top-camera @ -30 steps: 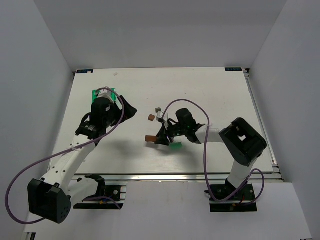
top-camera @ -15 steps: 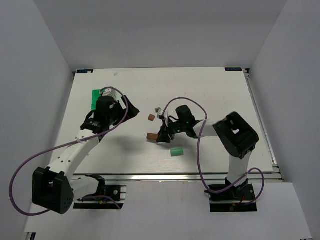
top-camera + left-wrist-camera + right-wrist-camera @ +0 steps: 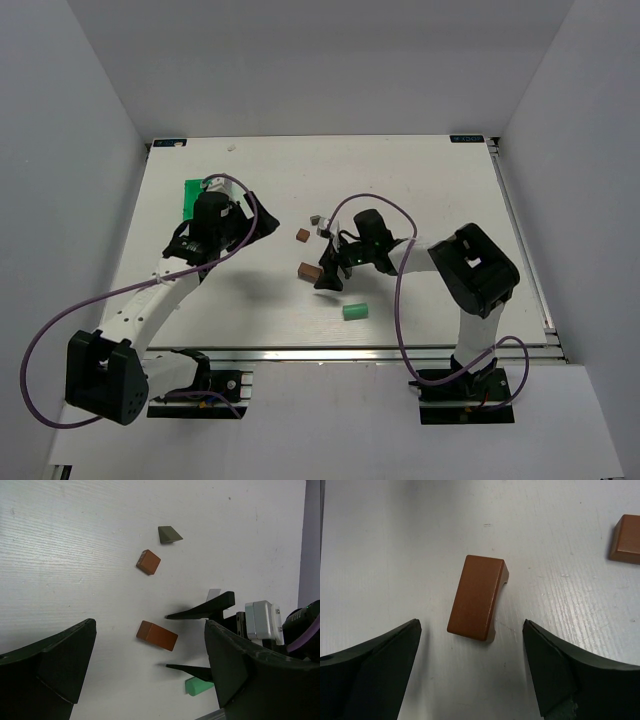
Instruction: Build the wood block tower
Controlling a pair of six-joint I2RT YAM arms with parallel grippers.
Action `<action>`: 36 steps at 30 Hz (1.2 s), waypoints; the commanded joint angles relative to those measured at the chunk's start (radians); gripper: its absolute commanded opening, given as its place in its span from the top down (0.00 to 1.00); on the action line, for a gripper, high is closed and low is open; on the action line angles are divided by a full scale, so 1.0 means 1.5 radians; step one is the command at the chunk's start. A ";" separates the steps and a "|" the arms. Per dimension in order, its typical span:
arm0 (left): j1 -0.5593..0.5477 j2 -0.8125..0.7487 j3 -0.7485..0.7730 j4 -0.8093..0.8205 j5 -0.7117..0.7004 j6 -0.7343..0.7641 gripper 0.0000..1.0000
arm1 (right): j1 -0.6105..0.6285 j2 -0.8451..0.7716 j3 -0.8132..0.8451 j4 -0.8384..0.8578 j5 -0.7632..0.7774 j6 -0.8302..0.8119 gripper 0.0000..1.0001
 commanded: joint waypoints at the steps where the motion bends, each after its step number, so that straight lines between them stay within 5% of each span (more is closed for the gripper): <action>1: 0.003 0.001 0.016 0.007 0.011 0.009 0.02 | -0.002 -0.037 0.010 -0.021 0.013 -0.019 0.11; 10: 0.003 -0.010 0.014 0.008 0.016 0.013 0.02 | 0.007 -0.143 0.001 -0.140 0.141 -0.022 0.11; 23: 0.003 0.012 -0.010 0.050 0.063 0.034 0.02 | 0.048 -0.419 -0.192 -0.234 0.331 0.108 0.10; 36: 0.003 -0.026 -0.028 0.019 0.022 0.048 0.02 | 0.115 -0.227 0.006 -0.237 0.446 0.074 0.11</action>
